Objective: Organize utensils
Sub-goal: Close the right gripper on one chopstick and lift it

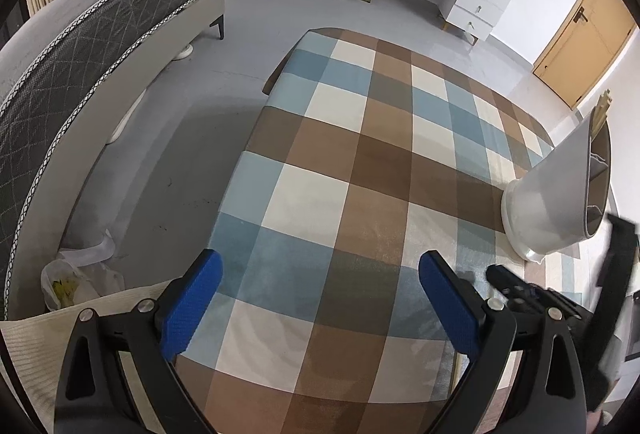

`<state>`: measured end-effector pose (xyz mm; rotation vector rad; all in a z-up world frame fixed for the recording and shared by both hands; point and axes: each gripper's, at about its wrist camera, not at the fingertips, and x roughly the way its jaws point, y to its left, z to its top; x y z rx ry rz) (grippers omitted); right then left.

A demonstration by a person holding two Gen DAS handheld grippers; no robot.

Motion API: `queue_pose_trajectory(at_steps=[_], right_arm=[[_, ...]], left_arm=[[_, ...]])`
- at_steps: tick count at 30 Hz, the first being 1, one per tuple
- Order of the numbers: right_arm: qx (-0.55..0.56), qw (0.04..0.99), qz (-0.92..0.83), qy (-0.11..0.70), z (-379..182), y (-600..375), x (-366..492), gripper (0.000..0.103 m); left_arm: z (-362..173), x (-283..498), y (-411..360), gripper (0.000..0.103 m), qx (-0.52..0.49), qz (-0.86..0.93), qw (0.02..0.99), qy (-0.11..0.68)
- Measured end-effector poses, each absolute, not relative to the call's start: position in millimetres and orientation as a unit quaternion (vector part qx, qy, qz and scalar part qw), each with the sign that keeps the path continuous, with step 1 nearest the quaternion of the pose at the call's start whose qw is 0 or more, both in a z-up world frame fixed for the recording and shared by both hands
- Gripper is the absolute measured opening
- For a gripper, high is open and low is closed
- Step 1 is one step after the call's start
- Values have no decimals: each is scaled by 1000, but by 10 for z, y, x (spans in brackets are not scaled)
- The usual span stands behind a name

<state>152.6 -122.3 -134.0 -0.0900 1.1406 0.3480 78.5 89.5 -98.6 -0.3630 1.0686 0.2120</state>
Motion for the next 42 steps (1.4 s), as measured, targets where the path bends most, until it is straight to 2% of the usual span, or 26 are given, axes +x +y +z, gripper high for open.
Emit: queue_pose_trajectory(at_steps=[7, 13, 20, 31, 38, 42], right_arm=[[56, 848, 176, 497, -975, -1618, 1343, 5], [119, 864, 186, 452, -738, -2034, 1076, 5], [227, 862, 175, 417, -782, -2503, 1000, 5], [282, 866, 164, 378, -650, -2820, 901, 5], [329, 856, 141, 373, -658, -3077, 928, 5], [343, 851, 139, 372, -678, -3151, 956, 5]], left_arm=[[-1094, 753, 686, 96, -126, 80, 843, 516], [-1199, 630, 630, 96, -155, 49, 823, 544], [-1107, 594, 389, 96, -132, 37, 821, 554], [-1291, 842, -188, 95, -94, 19, 800, 592], [-1480, 1085, -326, 89, -75, 37, 783, 616], [-1569, 1149, -378, 77, -59, 43, 778, 624]])
